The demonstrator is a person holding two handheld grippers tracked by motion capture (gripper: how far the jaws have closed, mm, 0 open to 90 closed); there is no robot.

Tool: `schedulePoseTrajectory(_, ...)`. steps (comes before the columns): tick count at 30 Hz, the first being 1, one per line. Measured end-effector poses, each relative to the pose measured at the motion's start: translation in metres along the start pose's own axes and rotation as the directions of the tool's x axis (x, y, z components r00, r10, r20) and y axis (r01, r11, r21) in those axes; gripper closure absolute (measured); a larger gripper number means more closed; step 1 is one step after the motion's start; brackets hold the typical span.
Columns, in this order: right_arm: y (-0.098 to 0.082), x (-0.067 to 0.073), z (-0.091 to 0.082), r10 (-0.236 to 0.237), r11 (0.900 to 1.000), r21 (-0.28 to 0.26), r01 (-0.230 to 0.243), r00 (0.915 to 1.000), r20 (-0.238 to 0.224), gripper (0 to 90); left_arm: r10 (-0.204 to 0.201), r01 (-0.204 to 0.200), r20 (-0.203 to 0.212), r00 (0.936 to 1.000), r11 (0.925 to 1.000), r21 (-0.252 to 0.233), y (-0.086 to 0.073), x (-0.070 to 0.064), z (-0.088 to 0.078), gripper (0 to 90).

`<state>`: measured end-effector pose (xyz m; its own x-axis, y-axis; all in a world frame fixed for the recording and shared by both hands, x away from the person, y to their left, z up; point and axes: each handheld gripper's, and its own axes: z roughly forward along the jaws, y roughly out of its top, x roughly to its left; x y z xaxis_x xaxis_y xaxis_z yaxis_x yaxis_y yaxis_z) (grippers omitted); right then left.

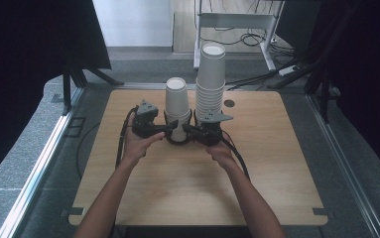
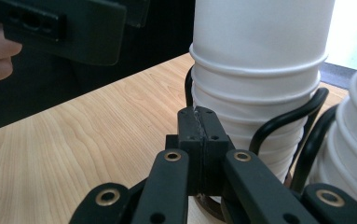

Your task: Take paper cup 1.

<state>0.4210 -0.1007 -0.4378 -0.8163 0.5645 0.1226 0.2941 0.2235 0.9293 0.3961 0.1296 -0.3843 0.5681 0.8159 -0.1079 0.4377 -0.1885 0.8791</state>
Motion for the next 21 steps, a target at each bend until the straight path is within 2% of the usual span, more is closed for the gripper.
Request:
schedulePoseTrajectory(5, 0.003, 0.0, 0.005, -0.011, 1.0, -0.001, 0.011, 0.9999, 0.007, 89.3, -0.019, 0.019, -0.002, 0.9998, 0.9997, -0.012, 0.006, 0.005, 0.004, 11.9)
schedulePoseTrajectory(12, 0.007, -0.004, 0.01, 0.001, 1.0, -0.001, -0.001, 1.0, 0.005, 89.2, -0.052, 0.052, -0.011, 0.9986, 0.9983, -0.027, 0.012, 0.014, 0.015, 11.5)
schedulePoseTrajectory(19, 0.009, -0.008, 0.016, 0.009, 1.0, 0.011, -0.009, 0.9999, 0.009, 89.2, -0.043, 0.042, -0.016, 0.9989, 0.9986, -0.031, 0.02, 0.016, 0.025, 8.6)
schedulePoseTrajectory(21, 0.009, -0.01, 0.016, 0.01, 1.0, 0.006, -0.01, 0.9999, 0.012, 89.2, -0.046, 0.045, -0.03, 0.9985, 0.9986, -0.027, 0.024, 0.016, 0.031, 6.0)
